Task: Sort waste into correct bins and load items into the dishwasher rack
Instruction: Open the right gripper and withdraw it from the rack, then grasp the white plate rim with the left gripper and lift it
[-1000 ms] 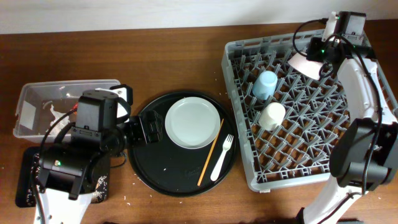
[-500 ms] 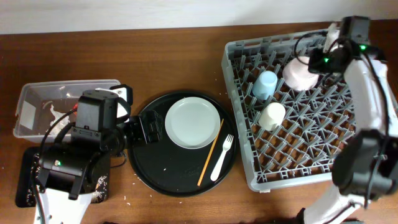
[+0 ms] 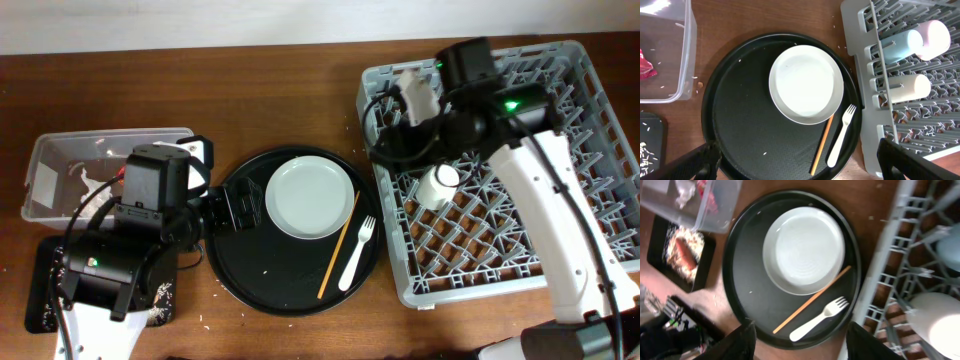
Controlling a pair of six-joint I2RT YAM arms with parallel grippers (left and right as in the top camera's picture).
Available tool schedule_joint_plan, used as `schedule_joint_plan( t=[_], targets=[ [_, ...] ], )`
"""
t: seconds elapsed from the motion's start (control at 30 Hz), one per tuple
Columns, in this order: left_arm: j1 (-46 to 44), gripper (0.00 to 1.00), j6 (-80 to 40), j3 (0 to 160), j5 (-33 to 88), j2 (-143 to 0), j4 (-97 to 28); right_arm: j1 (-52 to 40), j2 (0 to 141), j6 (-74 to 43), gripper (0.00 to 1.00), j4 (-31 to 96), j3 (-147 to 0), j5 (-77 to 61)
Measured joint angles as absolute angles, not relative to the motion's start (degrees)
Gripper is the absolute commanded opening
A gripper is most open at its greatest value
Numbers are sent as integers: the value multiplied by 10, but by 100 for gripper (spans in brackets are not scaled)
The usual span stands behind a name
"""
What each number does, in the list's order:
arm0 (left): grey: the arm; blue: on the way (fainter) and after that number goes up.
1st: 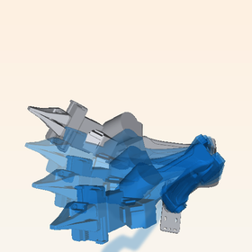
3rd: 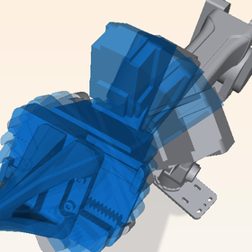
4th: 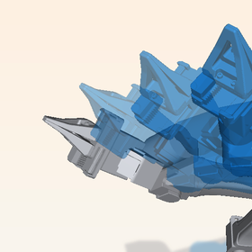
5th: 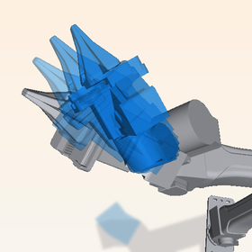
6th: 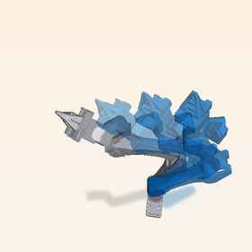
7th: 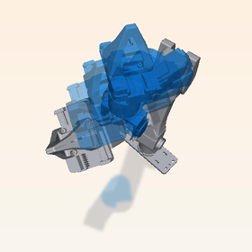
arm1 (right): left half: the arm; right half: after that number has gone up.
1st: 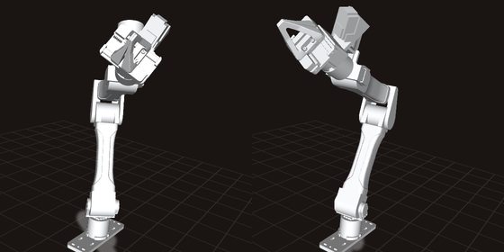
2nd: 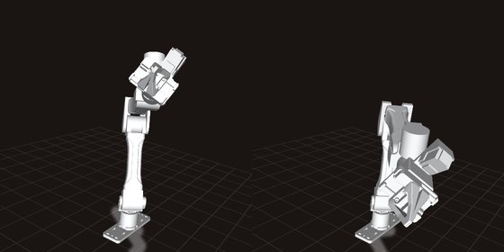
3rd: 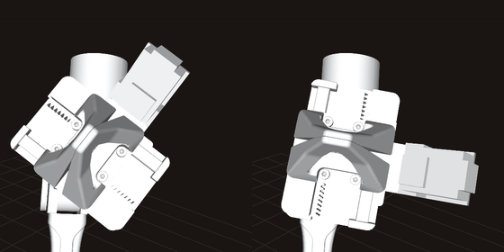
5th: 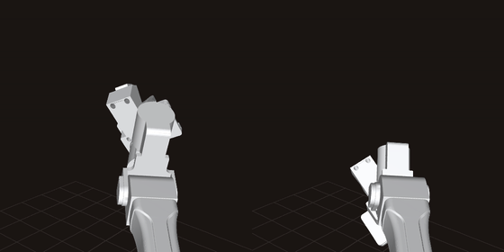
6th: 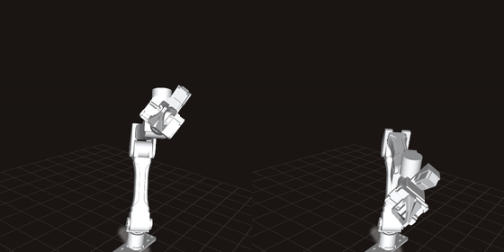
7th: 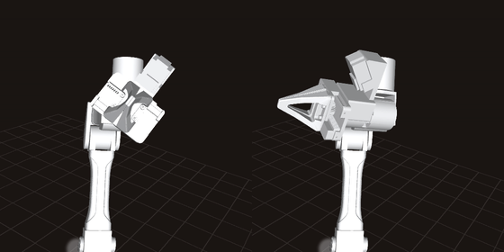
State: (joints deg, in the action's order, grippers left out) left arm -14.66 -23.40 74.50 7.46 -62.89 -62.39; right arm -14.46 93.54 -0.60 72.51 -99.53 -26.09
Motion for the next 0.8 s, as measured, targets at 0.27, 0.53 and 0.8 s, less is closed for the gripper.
schedule_joint_plan(
  t=[0.27,0.53,0.8],
  targets=[
    [-147,100,-236,745,67,-629,-604,-177,935,-6,58,727,-995,-261],
    [-147,57,-240,745,53,-772,-590,-177,935,-6,59,728,-995,-261],
    [-151,56,-244,745,53,-980,-554,-177,935,-6,59,740,-995,-261]
  ],
)
